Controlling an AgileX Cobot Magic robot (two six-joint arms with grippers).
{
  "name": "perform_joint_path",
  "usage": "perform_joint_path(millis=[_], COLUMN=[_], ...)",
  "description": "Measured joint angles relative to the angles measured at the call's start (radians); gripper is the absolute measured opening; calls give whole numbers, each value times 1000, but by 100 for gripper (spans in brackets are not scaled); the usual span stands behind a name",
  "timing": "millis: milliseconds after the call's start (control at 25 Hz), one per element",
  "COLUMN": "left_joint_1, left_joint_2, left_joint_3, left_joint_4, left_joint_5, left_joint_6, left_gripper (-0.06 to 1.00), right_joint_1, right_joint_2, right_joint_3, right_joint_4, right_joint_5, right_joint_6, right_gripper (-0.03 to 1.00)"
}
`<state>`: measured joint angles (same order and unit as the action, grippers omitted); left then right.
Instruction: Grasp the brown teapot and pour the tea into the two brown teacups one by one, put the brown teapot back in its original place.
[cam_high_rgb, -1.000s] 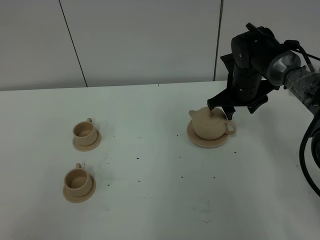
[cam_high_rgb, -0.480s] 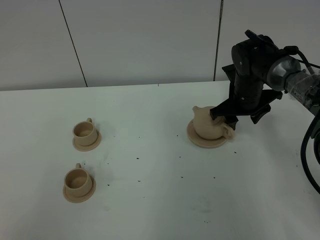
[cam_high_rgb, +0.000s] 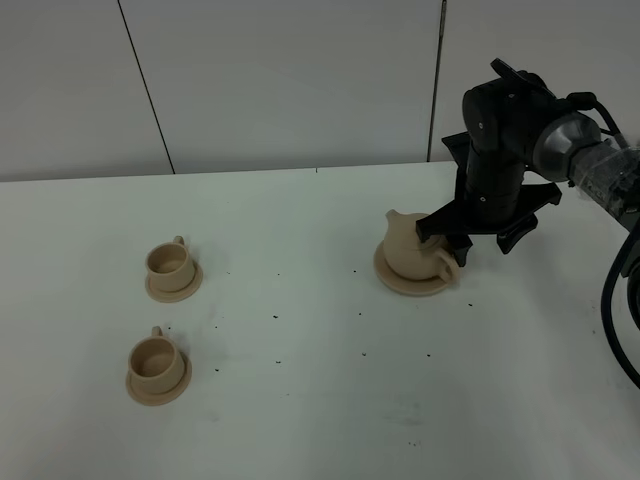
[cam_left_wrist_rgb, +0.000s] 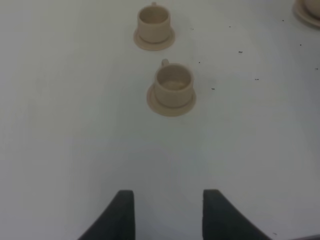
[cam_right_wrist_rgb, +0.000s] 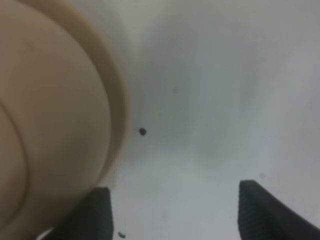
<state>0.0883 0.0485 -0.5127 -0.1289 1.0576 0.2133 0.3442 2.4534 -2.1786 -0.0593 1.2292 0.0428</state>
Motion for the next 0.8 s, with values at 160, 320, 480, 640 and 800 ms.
perform_joint_path(millis=[160, 320, 480, 640, 800], left_joint_1=[0, 0, 0, 0, 0], left_joint_2=[0, 0, 0, 0, 0], left_joint_3=[0, 0, 0, 0, 0], left_joint_4=[0, 0, 0, 0, 0], left_joint_5=[0, 0, 0, 0, 0], left_joint_6=[0, 0, 0, 0, 0], left_gripper=[39, 39, 39, 39, 39], right_joint_1=[0, 1, 1, 1, 1], right_joint_2=[0, 0, -1, -1, -7], right_joint_3=[0, 0, 0, -21, -121], right_joint_4=[-2, -52, -124, -177, -171], right_joint_5=[0, -6, -9, -9, -10], right_joint_6=[-2, -5, -5, -7, -19], right_gripper=[52, 52, 52, 52, 52])
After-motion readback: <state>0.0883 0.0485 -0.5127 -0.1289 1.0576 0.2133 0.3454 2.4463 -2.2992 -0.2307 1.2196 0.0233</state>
